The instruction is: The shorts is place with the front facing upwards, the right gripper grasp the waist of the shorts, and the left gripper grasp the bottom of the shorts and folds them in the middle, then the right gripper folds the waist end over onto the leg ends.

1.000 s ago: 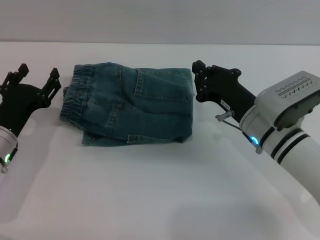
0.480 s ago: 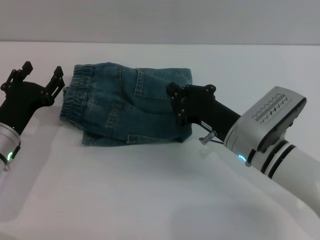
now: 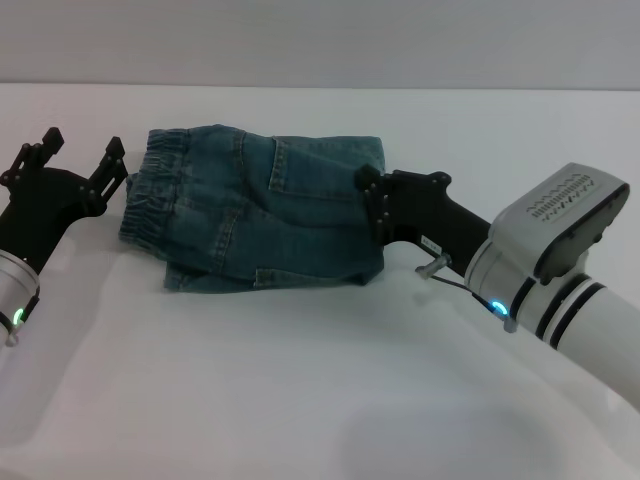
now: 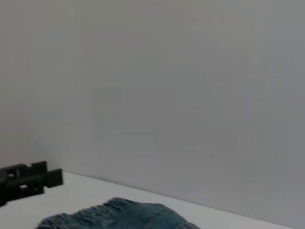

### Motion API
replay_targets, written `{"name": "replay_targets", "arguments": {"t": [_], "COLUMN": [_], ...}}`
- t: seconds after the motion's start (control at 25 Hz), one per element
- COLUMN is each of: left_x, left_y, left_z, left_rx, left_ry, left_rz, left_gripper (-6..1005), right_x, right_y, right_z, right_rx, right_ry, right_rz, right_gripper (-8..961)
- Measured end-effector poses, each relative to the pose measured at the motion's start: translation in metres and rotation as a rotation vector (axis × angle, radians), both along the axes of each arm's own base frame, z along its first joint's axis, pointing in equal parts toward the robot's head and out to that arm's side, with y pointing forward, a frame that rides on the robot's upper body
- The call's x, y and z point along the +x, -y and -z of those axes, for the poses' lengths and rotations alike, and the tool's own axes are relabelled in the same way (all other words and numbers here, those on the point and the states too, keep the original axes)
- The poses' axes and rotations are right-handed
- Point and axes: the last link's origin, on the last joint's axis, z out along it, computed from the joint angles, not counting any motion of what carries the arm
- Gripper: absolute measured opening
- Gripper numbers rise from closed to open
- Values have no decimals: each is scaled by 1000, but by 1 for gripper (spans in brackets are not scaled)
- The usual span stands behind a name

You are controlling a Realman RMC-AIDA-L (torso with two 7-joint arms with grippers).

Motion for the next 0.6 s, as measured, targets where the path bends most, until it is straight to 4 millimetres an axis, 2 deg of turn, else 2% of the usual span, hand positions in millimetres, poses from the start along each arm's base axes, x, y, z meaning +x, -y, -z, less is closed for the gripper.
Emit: {"name": "replay_targets", "arguments": {"t": [0.4,0.6], "left_x": [-4,-4], "left_y": [5,6], "left_z": [0,-1], "left_rx": [-1,5], "left_ry": [3,7], "left_rz": [-13,-4], "left_gripper": [769,768], "right_x": [9,20], "right_y": [-7,-13], "right_z": [-9,-19], "right_rx": [40,85], "right_ry": [-16,-42], "right_rz": [53,122], "right_gripper": [-1,-2]}}
